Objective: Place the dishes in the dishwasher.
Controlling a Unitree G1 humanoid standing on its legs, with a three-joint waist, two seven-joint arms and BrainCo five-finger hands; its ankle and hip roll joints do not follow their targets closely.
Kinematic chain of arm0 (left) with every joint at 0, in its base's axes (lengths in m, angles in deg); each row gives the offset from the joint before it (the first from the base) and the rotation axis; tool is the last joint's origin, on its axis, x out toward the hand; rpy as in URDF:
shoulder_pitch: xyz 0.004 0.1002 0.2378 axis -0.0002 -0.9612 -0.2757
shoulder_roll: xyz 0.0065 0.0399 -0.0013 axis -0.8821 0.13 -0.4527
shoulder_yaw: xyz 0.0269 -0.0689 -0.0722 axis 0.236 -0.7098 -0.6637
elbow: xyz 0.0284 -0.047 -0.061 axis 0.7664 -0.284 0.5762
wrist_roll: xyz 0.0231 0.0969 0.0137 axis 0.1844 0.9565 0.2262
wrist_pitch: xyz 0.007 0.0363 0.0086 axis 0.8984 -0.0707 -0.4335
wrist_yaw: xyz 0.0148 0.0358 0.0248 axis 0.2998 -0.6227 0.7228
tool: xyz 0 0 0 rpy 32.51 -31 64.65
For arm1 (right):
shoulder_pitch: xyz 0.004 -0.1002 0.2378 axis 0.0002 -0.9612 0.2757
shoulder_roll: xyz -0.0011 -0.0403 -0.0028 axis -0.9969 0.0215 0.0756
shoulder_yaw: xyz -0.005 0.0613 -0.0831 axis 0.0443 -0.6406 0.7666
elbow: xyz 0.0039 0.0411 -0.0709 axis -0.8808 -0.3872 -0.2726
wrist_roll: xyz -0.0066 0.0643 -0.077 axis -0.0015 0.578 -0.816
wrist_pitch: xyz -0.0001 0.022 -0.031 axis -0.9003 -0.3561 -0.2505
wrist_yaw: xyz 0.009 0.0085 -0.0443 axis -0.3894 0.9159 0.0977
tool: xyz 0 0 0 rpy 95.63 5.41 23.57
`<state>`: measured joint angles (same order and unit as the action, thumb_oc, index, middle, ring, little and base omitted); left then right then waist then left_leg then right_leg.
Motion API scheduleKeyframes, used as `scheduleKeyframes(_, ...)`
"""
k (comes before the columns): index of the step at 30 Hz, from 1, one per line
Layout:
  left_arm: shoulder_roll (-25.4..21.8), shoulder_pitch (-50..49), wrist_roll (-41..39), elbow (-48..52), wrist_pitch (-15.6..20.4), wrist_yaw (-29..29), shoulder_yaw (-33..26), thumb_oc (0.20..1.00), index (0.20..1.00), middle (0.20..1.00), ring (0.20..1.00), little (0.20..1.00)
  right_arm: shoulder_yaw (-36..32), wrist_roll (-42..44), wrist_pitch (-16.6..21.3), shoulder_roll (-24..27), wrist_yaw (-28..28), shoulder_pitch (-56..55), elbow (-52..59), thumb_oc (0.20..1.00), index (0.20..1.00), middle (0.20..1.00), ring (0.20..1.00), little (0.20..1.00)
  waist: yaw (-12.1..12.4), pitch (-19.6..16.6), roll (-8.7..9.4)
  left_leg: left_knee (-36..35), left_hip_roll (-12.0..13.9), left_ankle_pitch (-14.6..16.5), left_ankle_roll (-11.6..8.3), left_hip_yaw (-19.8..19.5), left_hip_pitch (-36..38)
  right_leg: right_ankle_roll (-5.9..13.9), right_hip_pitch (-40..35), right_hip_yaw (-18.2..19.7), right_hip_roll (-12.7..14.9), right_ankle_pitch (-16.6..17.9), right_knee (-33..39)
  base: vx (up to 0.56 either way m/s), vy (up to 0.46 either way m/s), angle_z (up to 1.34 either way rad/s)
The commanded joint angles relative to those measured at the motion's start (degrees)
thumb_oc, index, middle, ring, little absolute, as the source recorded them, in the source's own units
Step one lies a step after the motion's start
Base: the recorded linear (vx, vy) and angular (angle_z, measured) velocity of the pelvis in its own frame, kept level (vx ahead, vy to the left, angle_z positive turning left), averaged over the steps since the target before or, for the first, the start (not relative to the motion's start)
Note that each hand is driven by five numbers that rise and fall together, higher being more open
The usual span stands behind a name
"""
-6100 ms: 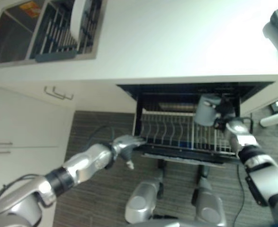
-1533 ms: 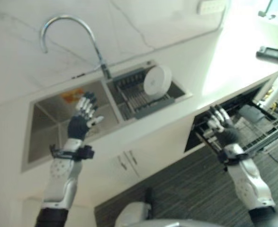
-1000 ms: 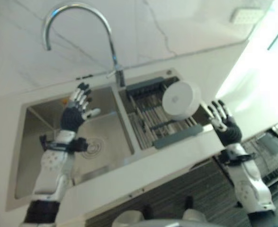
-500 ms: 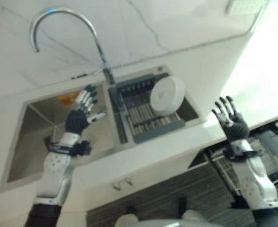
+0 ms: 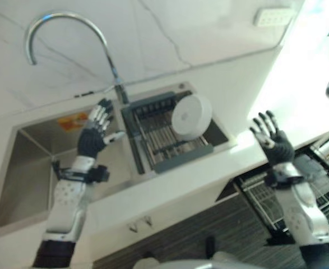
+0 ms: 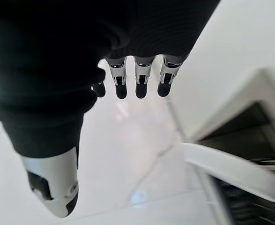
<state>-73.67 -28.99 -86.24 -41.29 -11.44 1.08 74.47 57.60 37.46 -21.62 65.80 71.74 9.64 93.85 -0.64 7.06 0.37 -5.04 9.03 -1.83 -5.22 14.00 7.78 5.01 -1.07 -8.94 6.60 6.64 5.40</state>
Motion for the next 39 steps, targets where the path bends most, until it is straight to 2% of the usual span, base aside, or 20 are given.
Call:
scheduleKeyframes(1, -2.2, 4.5, 0.1, -0.9, 3.4, -0.5, 0.5, 1.000, 1.000, 1.000, 1.000, 1.000, -1.7, 0.0, 4.5, 1.7, 2.5, 3.6, 0.1, 1.000, 1.000, 1.000, 1.000, 1.000, 1.5, -1.9, 0.41, 0.0, 3.1, -1.3, -2.01, -5.1, -3.2, 2.82, -4.4, -4.4, 3.5, -3.5, -0.4, 0.02, -0.025, 0.11)
scheduleKeyframes(6, 0.0, 4.8, -12.4, 1.6, -0.2, -12.2, 3.6, 1.000, 1.000, 1.000, 1.000, 1.000, -3.1, 1.5, 4.6, 2.4, 3.9, 5.5, -3.0, 1.000, 1.000, 1.000, 1.000, 1.000, 2.5, -2.8, 0.73, 0.0, 3.1, -1.2, -1.86, -5.7, -3.2, 2.69, -5.1, -5.5, 3.5, -3.8, -0.4, 0.02, -0.016, 0.14)
scheduleKeyframes(8, 1.4, 6.2, -21.7, 3.9, -6.3, -21.7, 6.7, 1.000, 1.000, 1.000, 1.000, 1.000, -3.0, 1.4, 4.2, 2.2, 4.2, 7.6, -4.7, 1.000, 1.000, 1.000, 1.000, 1.000, 2.7, -2.9, 0.79, 0.0, 3.1, -1.1, -1.85, -5.8, -3.3, 2.67, -5.2, -5.9, 3.6, -3.7, -0.4, -0.01, -0.014, 0.17)
scheduleKeyframes(10, 3.1, 7.7, -28.0, 6.3, -14.8, -30.1, 12.4, 1.000, 1.000, 1.000, 1.000, 1.000, -2.0, 0.5, 4.5, 2.3, 5.0, 10.0, -6.4, 1.000, 1.000, 1.000, 1.000, 1.000, 2.5, -2.9, 0.74, 0.0, 3.1, -0.9, -1.76, -5.6, -3.2, 2.74, -5.3, -6.0, 3.6, -3.6, -0.4, -0.03, -0.010, 0.09)
scheduleKeyframes(11, 3.5, 8.1, -29.5, 6.9, -17.4, -32.0, 14.9, 1.000, 1.000, 1.000, 1.000, 1.000, -1.6, 0.8, 4.6, 2.5, 5.0, 11.3, -7.6, 1.000, 1.000, 1.000, 1.000, 1.000, 2.4, -2.9, 0.66, 0.0, 3.1, -0.8, -1.76, -5.5, -3.1, 2.77, -5.3, -5.9, 3.6, -3.6, -0.4, -0.03, 0.003, -0.01)
scheduleKeyframes(13, 4.7, 8.2, -37.7, 5.4, -26.9, -35.4, 23.4, 1.000, 1.000, 1.000, 1.000, 1.000, 0.8, 3.2, 4.7, 3.3, 5.0, 15.8, -11.6, 1.000, 1.000, 1.000, 1.000, 1.000, 1.7, -2.8, 0.41, 0.0, 3.2, -0.5, -1.64, -4.8, -2.6, 2.88, -5.6, -5.3, 3.6, -3.5, -0.4, -0.01, 0.009, -0.07)
scheduleKeyframes(14, 4.8, 7.6, -37.6, 2.9, -27.6, -35.4, 27.5, 1.000, 1.000, 1.000, 1.000, 1.000, 1.7, 4.4, 4.6, 3.9, 4.7, 17.5, -13.3, 1.000, 1.000, 1.000, 1.000, 1.000, 1.1, -2.9, 0.37, 0.0, 3.2, -0.3, -1.58, -4.3, -2.3, 2.87, -5.6, -4.9, 3.5, -3.6, -0.4, 0.02, 0.002, -0.11)
scheduleKeyframes(16, 3.7, 6.2, -32.6, -0.5, -27.0, -36.9, 32.5, 1.000, 1.000, 1.000, 1.000, 1.000, 2.1, 5.9, 3.9, 5.4, 4.1, 19.1, -14.8, 1.000, 1.000, 1.000, 1.000, 1.000, 0.4, -3.2, 0.37, 0.0, 3.4, 0.0, -1.49, -3.8, -2.1, 2.84, -5.5, -4.1, 3.3, -3.8, -0.4, 0.02, -0.002, -0.16)
scheduleKeyframes(18, 1.1, 5.5, -23.3, -3.8, -21.3, -37.4, 38.0, 1.000, 1.000, 1.000, 1.000, 1.000, 2.4, 8.1, 3.4, 7.4, 3.2, 20.5, -16.3, 1.000, 1.000, 1.000, 1.000, 1.000, -0.3, -3.3, 0.26, 0.0, 3.6, -0.1, -1.46, -3.3, -2.3, 2.88, -5.1, -3.4, 3.1, -3.8, -0.4, -0.01, -0.012, -0.15)
scheduleKeyframes(21, 2.6, 6.4, -21.3, -14.4, -20.2, -38.7, 42.3, 1.000, 1.000, 1.000, 1.000, 1.000, 3.1, 8.3, 4.0, 7.6, 2.7, 21.6, -18.3, 1.000, 1.000, 1.000, 1.000, 1.000, -1.1, -3.5, 0.65, 0.0, 4.1, -0.5, -1.55, -2.8, -2.9, 2.80, -4.5, -2.5, 2.6, -3.8, -0.4, -0.02, -0.043, -0.04)
scheduleKeyframes(24, 3.9, 6.9, -18.1, -19.9, -17.8, -35.9, 43.7, 1.000, 1.000, 1.000, 1.000, 1.000, 3.2, 8.9, 3.1, 8.0, 2.2, 22.4, -19.5, 1.000, 1.000, 1.000, 1.000, 1.000, -1.6, -3.5, 0.96, 0.0, 4.5, -0.7, -1.77, -2.3, -3.0, 2.70, -4.4, -2.2, 2.2, -3.8, -0.4, -0.01, -0.021, -0.02)
scheduleKeyframes(25, 4.0, 7.0, -17.8, -21.5, -16.4, -34.8, 44.2, 1.000, 1.000, 1.000, 1.000, 1.000, 3.3, 9.1, 3.0, 8.1, 2.0, 22.6, -19.8, 1.000, 1.000, 1.000, 1.000, 1.000, -1.7, -3.5, 1.01, 0.0, 4.6, -0.8, -1.82, -2.3, -3.0, 2.66, -4.3, -2.1, 2.1, -3.8, -0.4, -0.03, -0.011, -0.02)
scheduleKeyframes(27, 5.6, 6.5, -16.1, -26.8, -9.5, -30.7, 43.3, 1.000, 1.000, 1.000, 1.000, 1.000, 3.2, 9.5, 2.8, 8.5, 1.2, 22.9, -20.5, 1.000, 1.000, 1.000, 1.000, 1.000, -1.7, -3.3, 1.15, 0.0, 5.2, -1.3, -2.15, -1.7, -3.3, 2.51, -4.2, -2.2, 1.9, -3.8, -0.4, -0.04, -0.007, -0.03)
scheduleKeyframes(29, 6.3, 6.6, -6.3, -31.5, -10.8, -29.6, 42.8, 1.000, 1.000, 1.000, 1.000, 1.000, 2.7, 9.6, 2.2, 8.6, 0.7, 22.7, -20.5, 1.000, 1.000, 1.000, 1.000, 1.000, -1.7, -3.4, 1.36, 0.0, 5.7, -1.6, -2.33, -1.3, -3.5, 2.24, -4.2, -2.1, 1.7, -4.0, -0.4, -0.01, -0.014, -0.07)
scheduleKeyframes(30, 6.3, 6.6, 2.1, -39.0, -7.8, -28.0, 44.2, 1.000, 1.000, 1.000, 1.000, 1.000, 2.8, 9.7, 1.4, 8.9, 0.5, 22.8, -20.1, 1.000, 1.000, 1.000, 1.000, 1.000, -2.2, -3.5, 1.60, 0.0, 6.2, -2.2, -2.70, -0.8, -3.9, 2.06, -3.9, -1.9, 1.2, -4.1, -0.4, -0.01, -0.011, -0.06)
scheduleKeyframes(31, 6.3, 6.6, 6.2, -41.4, -7.1, -27.3, 44.4, 1.000, 1.000, 1.000, 1.000, 1.000, 2.8, 9.9, 1.3, 9.2, 0.1, 22.7, -20.0, 1.000, 1.000, 1.000, 1.000, 1.000, -2.3, -3.4, 1.65, 0.0, 6.5, -2.5, -2.80, -0.7, -4.2, 2.01, -3.7, -1.9, 1.1, -4.1, -0.4, -0.03, -0.009, -0.01)
scheduleKeyframes(34, 6.1, 6.6, 16.0, -48.3, -6.8, -22.1, 44.4, 1.000, 1.000, 1.000, 1.000, 1.000, 2.9, 10.0, 1.4, 9.4, -0.4, 22.6, -19.2, 1.000, 1.000, 1.000, 1.000, 1.000, -2.3, -2.8, 1.78, 0.0, 7.0, -3.4, -3.11, -0.8, -5.3, 1.93, -3.0, -2.0, 0.7, -3.9, -0.4, -0.06, -0.004, -0.01)
scheduleKeyframes(36, 7.4, 6.2, 23.9, -59.2, -6.9, -17.1, 42.9, 1.000, 1.000, 1.000, 1.000, 1.000, 3.0, 9.7, 0.5, 9.4, -0.3, 23.6, -18.7, 1.000, 1.000, 1.000, 1.000, 1.000, -2.0, -2.4, 1.86, 0.0, 7.2, -3.9, -3.16, -1.2, -5.8, 1.73, -2.8, -2.2, 0.4, -3.9, -0.4, -0.02, 0.001, -0.08)
scheduleKeyframes(38, 8.9, 4.5, 31.2, -74.7, -11.9, -8.0, 41.0, 1.000, 1.000, 1.000, 1.000, 1.000, 3.5, 9.3, -0.7, 9.2, 0.4, 24.8, -18.4, 1.000, 1.000, 1.000, 1.000, 1.000, -1.7, -2.4, 1.94, 0.0, 7.3, -4.3, -3.39, -1.7, -5.9, 1.50, -3.0, -2.1, 0.0, -4.3, -0.4, 0.05, 0.012, -0.05)
scheduleKeyframes(39, 9.4, 4.1, 34.2, -78.4, -15.0, -6.1, 38.0, 1.000, 1.000, 1.000, 1.000, 1.000, 3.5, 8.9, -1.1, 8.8, 1.0, 24.7, -17.9, 1.000, 1.000, 1.000, 1.000, 1.000, -1.4, -2.3, 2.03, 0.0, 7.5, -4.6, -3.49, -1.8, -6.0, 1.26, -3.0, -2.2, -0.2, -4.4, -0.4, 0.06, 0.019, 0.08)
